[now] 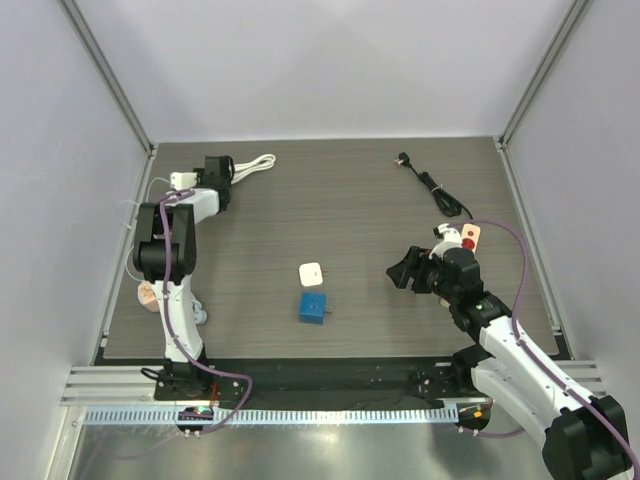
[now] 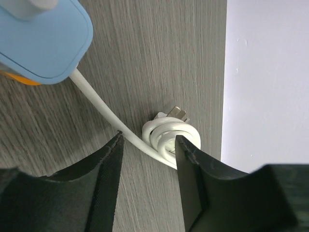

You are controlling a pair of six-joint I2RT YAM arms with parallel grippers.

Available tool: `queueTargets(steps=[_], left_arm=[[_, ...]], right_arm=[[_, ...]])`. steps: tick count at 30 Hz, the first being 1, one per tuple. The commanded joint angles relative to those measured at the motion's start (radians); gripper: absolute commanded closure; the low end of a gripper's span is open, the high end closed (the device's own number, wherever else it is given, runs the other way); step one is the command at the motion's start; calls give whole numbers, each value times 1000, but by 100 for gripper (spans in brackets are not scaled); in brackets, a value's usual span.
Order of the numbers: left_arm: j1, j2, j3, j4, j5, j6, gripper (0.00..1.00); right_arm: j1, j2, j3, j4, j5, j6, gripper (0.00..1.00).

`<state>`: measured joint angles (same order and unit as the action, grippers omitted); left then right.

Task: Pull the plug off the socket

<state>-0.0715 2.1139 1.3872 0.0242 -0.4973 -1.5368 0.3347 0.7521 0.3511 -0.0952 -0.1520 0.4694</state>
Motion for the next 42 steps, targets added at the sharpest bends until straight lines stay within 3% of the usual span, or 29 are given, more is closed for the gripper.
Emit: queueTargets(steps=[1, 14, 20, 32, 34, 35, 38, 39, 42], left_arm=[[6, 15, 29, -21, -44, 12, 53], [1, 118, 142, -21, 40, 96, 77], [-5, 112, 138, -45, 95, 139, 100], [-94, 43, 113, -40, 163, 237, 100], [-93, 43, 122, -43, 160, 244, 87], [-93, 47, 130, -46, 151, 239, 71], [-93, 61, 142, -49, 137, 192, 51], [-93, 79, 162, -53, 132, 175, 38], [-94, 135, 219, -72, 128, 153, 22]], right_arm=[[4, -13, -3, 48, -8, -9, 30], [4, -22, -11, 55, -4, -12, 30], [4, -22, -14, 60, -8, -11, 30], [3, -33, -14, 55, -4, -9, 29], [4, -34, -14, 54, -8, -11, 30], [4, -39, -14, 54, -8, -11, 29], [4, -42, -15, 54, 0, -9, 29], [4, -42, -15, 54, 6, -11, 30], [3, -34, -12, 51, 2, -11, 29]])
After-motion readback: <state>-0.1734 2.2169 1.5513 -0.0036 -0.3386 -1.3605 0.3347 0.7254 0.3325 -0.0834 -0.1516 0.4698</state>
